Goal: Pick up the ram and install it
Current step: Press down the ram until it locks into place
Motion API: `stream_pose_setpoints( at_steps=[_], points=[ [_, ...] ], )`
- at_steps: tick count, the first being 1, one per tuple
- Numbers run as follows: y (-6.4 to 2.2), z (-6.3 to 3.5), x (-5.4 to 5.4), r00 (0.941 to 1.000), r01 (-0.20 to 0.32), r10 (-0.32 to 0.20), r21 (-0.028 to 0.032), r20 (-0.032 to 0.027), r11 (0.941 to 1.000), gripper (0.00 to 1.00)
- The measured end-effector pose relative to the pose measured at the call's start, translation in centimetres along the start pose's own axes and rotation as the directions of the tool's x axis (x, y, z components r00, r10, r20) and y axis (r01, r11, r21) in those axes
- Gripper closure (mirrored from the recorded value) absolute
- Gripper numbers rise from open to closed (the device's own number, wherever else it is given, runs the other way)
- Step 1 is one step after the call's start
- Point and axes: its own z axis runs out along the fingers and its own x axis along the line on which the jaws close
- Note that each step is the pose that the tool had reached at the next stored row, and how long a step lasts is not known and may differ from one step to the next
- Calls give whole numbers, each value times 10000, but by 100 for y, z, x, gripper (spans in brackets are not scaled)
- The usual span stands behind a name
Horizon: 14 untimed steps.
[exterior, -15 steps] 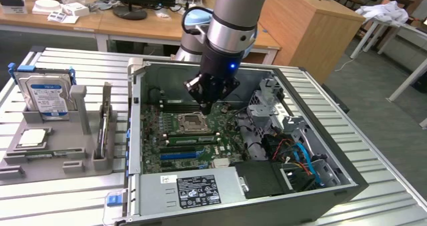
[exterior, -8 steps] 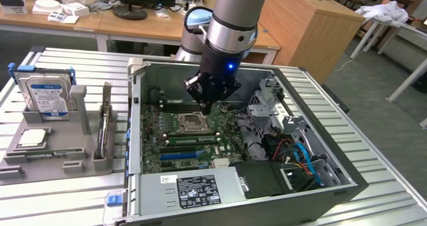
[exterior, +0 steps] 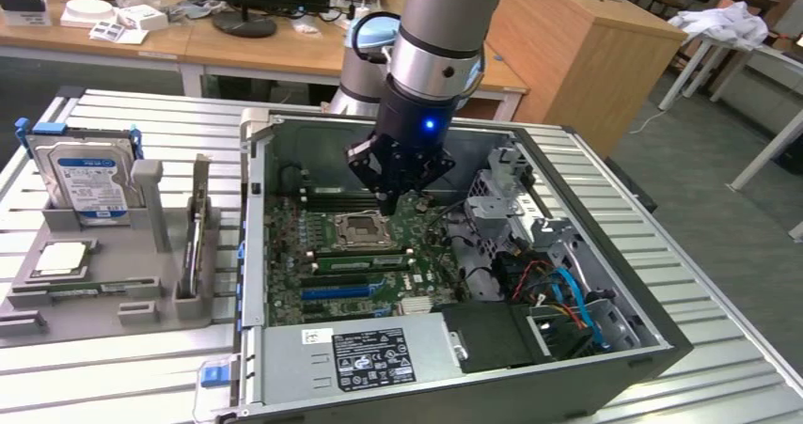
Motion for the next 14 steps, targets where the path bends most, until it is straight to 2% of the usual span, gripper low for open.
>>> stream_pose_setpoints(
  at_steps=[7,14],
  points=[
    [0,-2,0,10000,-31,31,0,1,10000,89],
    [2,-49,1,10000,-31,31,1,1,10000,89]
  ],
)
